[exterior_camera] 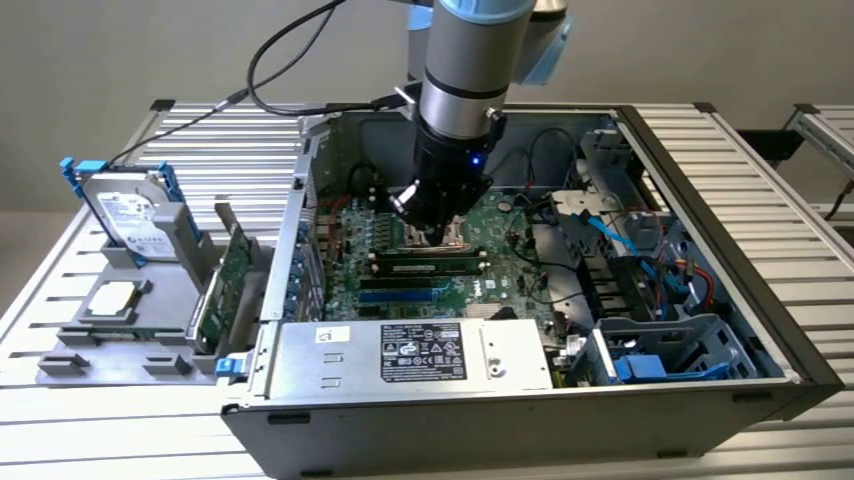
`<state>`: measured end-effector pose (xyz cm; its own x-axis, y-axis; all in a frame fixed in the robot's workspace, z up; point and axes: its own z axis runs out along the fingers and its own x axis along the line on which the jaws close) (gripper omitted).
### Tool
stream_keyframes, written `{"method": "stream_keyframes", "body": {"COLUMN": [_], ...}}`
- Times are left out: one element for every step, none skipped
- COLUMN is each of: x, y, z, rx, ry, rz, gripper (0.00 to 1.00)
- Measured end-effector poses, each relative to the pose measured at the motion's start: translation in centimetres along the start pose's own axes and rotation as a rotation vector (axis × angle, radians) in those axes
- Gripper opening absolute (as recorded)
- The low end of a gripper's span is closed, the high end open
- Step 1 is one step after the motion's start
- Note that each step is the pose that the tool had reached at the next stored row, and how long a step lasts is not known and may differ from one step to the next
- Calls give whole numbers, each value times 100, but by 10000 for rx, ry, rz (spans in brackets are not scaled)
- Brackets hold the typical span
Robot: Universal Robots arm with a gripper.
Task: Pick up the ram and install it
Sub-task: 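Press down the ram until it locks into place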
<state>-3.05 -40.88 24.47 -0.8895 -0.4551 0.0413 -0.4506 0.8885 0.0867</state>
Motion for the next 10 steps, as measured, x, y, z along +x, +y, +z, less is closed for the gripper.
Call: {"method": "stream_keyframes", "body": {"x": [0, 0, 0, 0, 0, 0, 0, 0, 0, 0], "y": [0, 0, 0, 0, 0, 0, 0, 0, 0, 0], "z": [0, 0, 0, 0, 0, 0, 0, 0, 0, 0], "rx": [-8, -15, -21, -29, -36, -43, -49, -55, -60, -65], "ry": [-15, -31, -45, -61, -76, -90, -103, -115, -127, -138], "rz": [175, 354, 524, 702, 877, 1027, 1177, 1322, 1459, 1584], "gripper": [11, 11, 11, 11, 11, 11, 11, 11, 11, 11]}}
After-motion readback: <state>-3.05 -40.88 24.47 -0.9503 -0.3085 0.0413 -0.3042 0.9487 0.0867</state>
